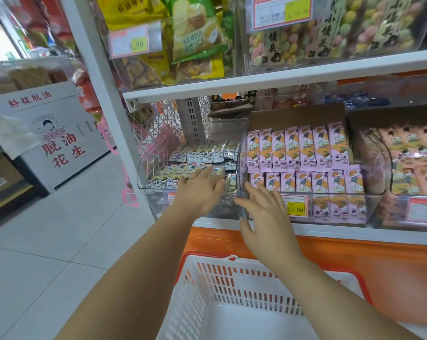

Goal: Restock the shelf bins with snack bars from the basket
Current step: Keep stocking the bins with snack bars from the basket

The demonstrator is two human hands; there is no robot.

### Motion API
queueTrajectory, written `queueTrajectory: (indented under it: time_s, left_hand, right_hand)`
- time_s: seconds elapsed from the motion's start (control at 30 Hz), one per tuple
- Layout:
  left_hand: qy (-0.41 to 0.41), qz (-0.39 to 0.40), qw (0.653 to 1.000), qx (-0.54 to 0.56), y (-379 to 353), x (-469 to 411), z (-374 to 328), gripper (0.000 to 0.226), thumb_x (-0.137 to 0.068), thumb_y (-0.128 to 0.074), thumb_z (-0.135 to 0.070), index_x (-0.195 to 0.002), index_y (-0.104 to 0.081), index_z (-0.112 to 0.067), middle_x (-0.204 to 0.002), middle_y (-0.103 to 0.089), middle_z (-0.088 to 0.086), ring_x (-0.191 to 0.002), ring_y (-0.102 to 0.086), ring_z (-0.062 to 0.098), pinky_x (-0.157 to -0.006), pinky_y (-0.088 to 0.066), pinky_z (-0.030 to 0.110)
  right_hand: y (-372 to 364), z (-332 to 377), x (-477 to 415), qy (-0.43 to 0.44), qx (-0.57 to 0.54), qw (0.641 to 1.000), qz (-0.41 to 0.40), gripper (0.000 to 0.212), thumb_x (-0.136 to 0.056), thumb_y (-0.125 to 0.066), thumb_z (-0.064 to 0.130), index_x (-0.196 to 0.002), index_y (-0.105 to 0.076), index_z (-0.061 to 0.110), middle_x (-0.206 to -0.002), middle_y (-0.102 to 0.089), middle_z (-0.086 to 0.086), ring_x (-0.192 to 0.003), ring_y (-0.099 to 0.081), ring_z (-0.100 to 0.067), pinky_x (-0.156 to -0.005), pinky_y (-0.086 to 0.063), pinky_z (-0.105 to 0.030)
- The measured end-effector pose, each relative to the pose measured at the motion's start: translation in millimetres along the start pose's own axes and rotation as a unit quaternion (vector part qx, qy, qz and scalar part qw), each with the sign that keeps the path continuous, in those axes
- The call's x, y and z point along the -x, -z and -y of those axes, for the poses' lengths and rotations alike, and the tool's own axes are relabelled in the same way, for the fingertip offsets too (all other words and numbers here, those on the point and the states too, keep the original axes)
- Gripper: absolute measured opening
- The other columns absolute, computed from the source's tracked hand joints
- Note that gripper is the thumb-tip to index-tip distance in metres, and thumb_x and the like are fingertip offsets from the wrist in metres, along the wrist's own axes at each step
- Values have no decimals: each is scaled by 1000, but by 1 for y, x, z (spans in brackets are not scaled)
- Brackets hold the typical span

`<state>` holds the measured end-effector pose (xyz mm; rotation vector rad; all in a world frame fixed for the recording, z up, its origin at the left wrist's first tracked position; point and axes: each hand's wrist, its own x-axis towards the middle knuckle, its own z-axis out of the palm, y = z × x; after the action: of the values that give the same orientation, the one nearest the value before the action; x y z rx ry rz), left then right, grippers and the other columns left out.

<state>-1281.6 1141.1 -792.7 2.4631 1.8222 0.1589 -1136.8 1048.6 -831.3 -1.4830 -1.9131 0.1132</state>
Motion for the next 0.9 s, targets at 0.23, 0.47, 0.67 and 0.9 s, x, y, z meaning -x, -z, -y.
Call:
queueTrajectory:
  time_s: [0.23,0.47,0.67,0.9]
  left_hand:
    - [-136,-259,954,58,-44,73,28,33,-88,-41,-23,-109,-67,-18,-109,-66,-2,-102,-59,18,-91,-42,37]
    - [-69,-140,984,82,-133,147,87,32,-83,-40,-24,-93,-70,-17,-88,-70,-3,-76,-67,23,-75,-52,34]
    - [5,-104,991,89,-189,178,120,33,-80,-41,-18,-93,-71,-13,-101,-68,4,-91,-65,30,-78,-53,38]
    - [56,-106,984,136,-211,178,115,27,-78,-62,9,-98,-71,-7,-114,-62,10,-105,-58,34,-83,-49,37]
  right_hand:
    - [1,1,11,18,-76,996,48,29,-89,-56,8,-114,-68,17,-111,-67,2,-104,-59,-16,-94,-45,-31]
    - [-61,-60,92,-71,31,926,368,27,-98,-45,24,-117,-64,23,-112,-67,1,-94,-63,-16,-78,-46,-24]
    - [-118,-104,153,-119,57,827,546,36,-99,-46,20,-135,-50,18,-139,-50,-2,-120,-52,-16,-100,-40,-24]
    - [-162,-135,188,-116,124,771,614,47,-96,-50,21,-142,-39,19,-148,-39,-3,-130,-43,-20,-104,-39,-32]
